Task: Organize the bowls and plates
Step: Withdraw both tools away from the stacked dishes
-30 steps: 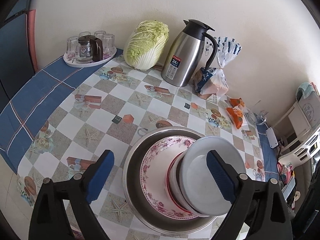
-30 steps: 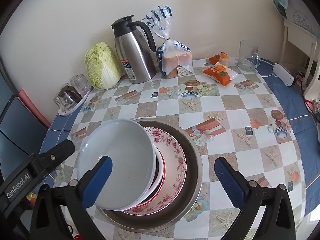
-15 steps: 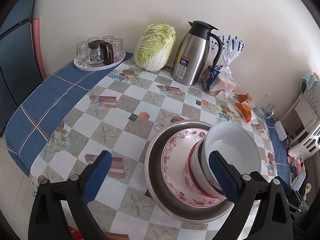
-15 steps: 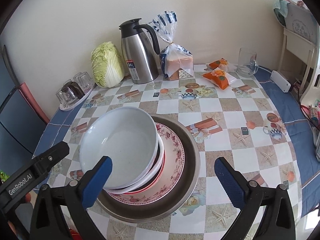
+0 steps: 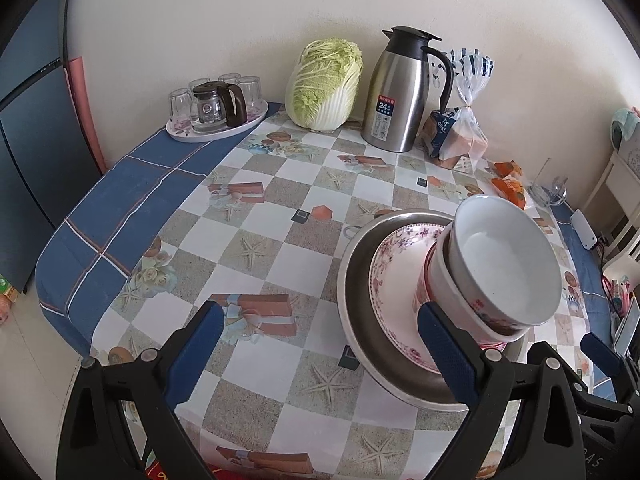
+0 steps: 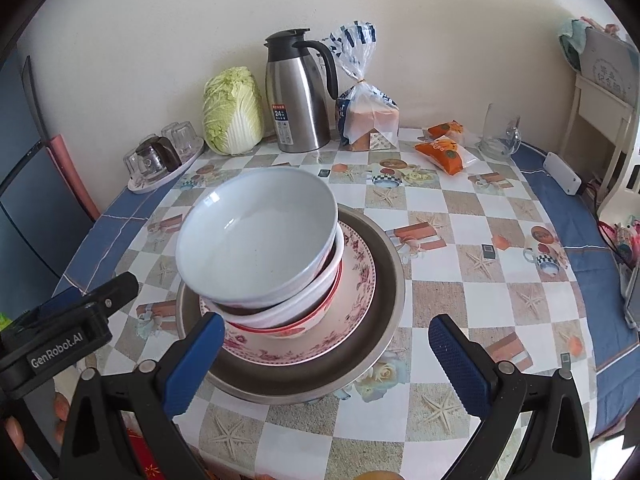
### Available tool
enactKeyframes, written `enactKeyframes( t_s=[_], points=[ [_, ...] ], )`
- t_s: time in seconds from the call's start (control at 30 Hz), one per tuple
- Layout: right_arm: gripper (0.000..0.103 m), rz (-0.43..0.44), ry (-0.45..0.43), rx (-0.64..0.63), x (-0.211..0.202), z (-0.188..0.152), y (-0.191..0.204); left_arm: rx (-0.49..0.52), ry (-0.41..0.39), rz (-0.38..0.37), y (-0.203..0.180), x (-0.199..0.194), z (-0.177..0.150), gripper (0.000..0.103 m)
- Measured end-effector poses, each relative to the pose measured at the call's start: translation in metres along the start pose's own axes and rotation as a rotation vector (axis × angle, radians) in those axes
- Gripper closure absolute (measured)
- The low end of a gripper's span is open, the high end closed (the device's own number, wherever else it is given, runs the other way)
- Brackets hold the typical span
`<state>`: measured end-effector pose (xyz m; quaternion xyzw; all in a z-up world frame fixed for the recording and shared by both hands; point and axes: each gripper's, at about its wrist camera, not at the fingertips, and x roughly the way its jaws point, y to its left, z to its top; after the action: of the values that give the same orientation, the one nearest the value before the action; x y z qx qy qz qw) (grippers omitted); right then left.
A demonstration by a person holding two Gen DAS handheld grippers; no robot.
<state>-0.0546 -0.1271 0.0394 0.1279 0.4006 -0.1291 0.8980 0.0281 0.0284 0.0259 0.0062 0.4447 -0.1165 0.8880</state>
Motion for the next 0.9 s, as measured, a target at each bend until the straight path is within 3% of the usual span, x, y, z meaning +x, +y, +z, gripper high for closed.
enactKeyframes(
  t_s=[0.4,0.9],
  points=[
    [0.000,-0.041,0.087,-0.042,0.019,-0.014,0.002,0.132,0.108,0.066,-0.005,0.023,-0.014,0.005],
    [0.000,-0.076,0.151,-0.045,0.034,-0.019,-0.004,0.159,0.187,0.058,-0.006,0.043,-0.019,0.005]
  ],
)
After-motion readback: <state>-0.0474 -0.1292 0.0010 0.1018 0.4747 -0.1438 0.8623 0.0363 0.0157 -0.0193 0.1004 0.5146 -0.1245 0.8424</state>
